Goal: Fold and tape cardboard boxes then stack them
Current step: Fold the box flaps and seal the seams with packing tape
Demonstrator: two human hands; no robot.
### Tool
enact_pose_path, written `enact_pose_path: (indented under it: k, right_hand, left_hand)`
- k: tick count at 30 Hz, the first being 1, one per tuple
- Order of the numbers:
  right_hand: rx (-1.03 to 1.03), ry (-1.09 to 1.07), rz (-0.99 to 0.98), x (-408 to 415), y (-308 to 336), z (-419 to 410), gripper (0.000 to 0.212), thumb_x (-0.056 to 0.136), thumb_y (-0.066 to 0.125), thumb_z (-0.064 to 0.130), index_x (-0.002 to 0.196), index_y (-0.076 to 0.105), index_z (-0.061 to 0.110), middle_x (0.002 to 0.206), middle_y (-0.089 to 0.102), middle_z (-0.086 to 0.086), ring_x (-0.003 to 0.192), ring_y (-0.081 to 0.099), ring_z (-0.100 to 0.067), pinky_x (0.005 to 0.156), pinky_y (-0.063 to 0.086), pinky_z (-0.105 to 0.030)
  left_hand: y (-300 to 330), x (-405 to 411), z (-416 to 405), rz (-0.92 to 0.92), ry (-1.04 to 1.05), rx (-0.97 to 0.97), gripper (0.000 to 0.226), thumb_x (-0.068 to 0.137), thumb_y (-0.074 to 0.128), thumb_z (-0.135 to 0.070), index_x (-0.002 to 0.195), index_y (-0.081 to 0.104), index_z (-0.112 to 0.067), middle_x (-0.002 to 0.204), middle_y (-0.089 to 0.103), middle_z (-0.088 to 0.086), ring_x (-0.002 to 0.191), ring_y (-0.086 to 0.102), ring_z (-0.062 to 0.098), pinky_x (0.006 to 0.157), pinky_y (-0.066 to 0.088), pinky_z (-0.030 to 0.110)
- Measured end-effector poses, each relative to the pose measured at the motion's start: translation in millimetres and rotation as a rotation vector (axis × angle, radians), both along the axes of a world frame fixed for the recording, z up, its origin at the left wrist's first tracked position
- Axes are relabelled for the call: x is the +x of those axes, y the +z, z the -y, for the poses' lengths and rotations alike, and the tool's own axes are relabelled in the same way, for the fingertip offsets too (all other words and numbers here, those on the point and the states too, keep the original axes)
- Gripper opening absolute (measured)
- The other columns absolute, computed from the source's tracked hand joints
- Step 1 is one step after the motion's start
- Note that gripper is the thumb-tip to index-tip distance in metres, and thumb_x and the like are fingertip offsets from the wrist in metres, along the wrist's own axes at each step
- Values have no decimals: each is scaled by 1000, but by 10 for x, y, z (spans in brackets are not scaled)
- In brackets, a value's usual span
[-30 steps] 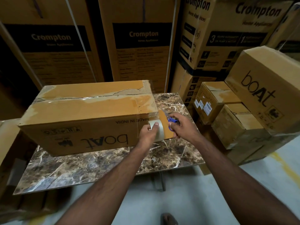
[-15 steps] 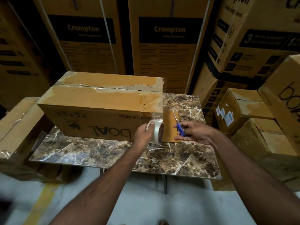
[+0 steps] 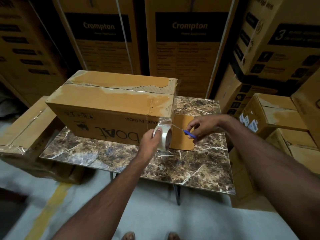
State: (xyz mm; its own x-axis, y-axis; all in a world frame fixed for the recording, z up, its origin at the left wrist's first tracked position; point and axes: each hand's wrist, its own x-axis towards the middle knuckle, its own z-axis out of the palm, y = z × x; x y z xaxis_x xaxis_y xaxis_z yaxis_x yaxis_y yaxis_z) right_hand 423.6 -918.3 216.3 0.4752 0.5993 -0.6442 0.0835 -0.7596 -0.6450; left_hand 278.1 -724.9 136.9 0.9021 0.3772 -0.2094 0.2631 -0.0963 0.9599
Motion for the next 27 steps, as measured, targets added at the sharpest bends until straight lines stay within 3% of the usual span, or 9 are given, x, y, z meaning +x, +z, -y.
enact_pose_path:
  k: [3,8,12,16,19,21,27]
  right_hand:
    - [3,4,-68,76,62,-76,31,93,69,9,122,64,-1,99,70,-9,94,72,-24,87,60,-36]
    - [13,-13,-162,119,119,-187,38,94,65,5,129,59,-7,93,68,-8,84,72,-19,65,57,-23]
    - [6,14,-179,201,130,-278,39,92,66,6,129,59,-6,98,68,-10,87,71,-20,68,58,-24]
    - [3,41,-176,229,147,-325,35,94,64,4,127,60,-6,94,68,-8,80,72,-15,65,57,-21]
    - [-18,80,-130,254,170,-330,32,96,59,0,127,59,-7,81,73,-1,69,71,-8,58,54,-18]
    - [-16,98,-107,280,165,-333,32,95,59,-1,127,59,-8,82,73,-2,68,71,-9,59,55,-18]
    - [2,129,-44,276,63,-289,25,94,61,-3,119,64,-4,93,69,-7,72,69,-11,64,57,-20]
  left_hand:
    - [2,11,-13,17,22,-12,26,105,48,-34,119,58,-15,103,62,5,82,63,16,62,53,30]
    - [65,20,-21,52,13,-97,35,103,53,-25,138,47,-27,120,56,-3,93,62,19,60,53,28]
    - [115,101,-68,-6,-11,-198,32,101,55,-22,133,52,-26,125,57,10,95,60,23,58,53,30]
    - [114,170,-94,-63,24,-238,28,100,56,-20,128,54,-22,127,55,10,95,58,25,58,52,33]
    - [97,236,-72,-59,42,-210,15,101,51,-22,115,57,-22,123,58,8,94,55,24,70,48,35]
    - [100,270,-54,-54,81,-190,13,103,48,-26,110,58,-21,120,60,7,92,55,23,76,47,37]
    - [68,305,-51,-34,93,-114,12,102,51,-24,108,57,-15,118,61,8,90,58,23,73,51,38]
